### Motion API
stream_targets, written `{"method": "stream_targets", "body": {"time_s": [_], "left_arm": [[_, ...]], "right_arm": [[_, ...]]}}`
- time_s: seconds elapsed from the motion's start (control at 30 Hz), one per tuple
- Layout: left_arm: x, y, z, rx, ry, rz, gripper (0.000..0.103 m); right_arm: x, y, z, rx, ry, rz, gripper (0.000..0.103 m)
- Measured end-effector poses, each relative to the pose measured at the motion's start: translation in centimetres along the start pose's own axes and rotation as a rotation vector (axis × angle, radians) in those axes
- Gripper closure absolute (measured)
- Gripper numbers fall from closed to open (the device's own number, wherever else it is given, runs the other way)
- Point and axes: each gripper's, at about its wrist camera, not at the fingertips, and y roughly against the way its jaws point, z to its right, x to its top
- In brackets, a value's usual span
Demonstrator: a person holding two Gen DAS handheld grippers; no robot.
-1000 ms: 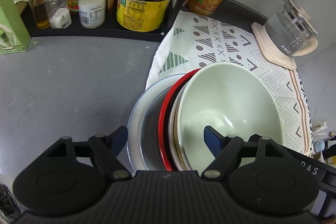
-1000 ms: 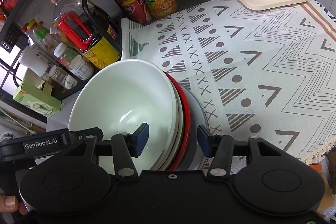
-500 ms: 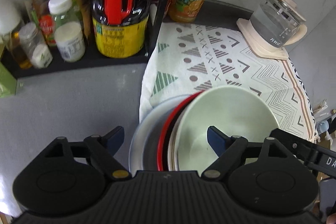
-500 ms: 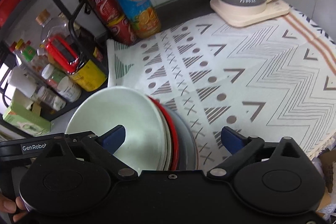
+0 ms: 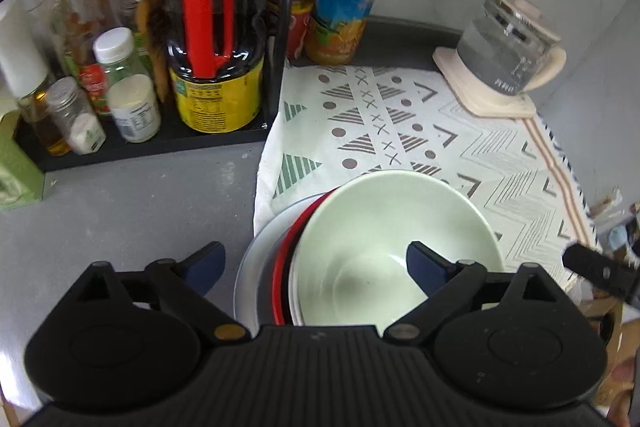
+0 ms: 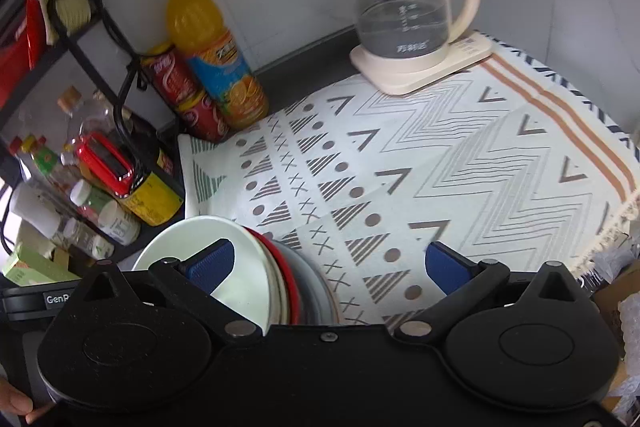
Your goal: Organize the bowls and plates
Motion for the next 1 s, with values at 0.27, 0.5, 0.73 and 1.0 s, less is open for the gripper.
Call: {"method": "stream_targets", "body": {"time_s": [0.27,0.5,0.73,1.0], "left_arm": [[-2.4,2.8,1.7,-0.015,-0.030,0.043,0.001],[-6.0,6.2,3.3,-0.037,-0.017,0.081,0.001],[-10.2,9.6,4.6,-0.068,-0.036,0.107,0.001],[-13.8,13.5,4.6,-0.056,-0.031,0.154,0.001]], "right_arm": [[-2.0,4.1,2.4,-0.045,-0.013,0.039,0.000],[-4.2,8.5,4.0,-0.040,-0.024,0.098,0.000],[-6.6,13.0,5.1,-0.059,-0.017,0.151,0.000],[-9.7,17.4,5.1,-0.048,0.027,0.191,0.000]]}}
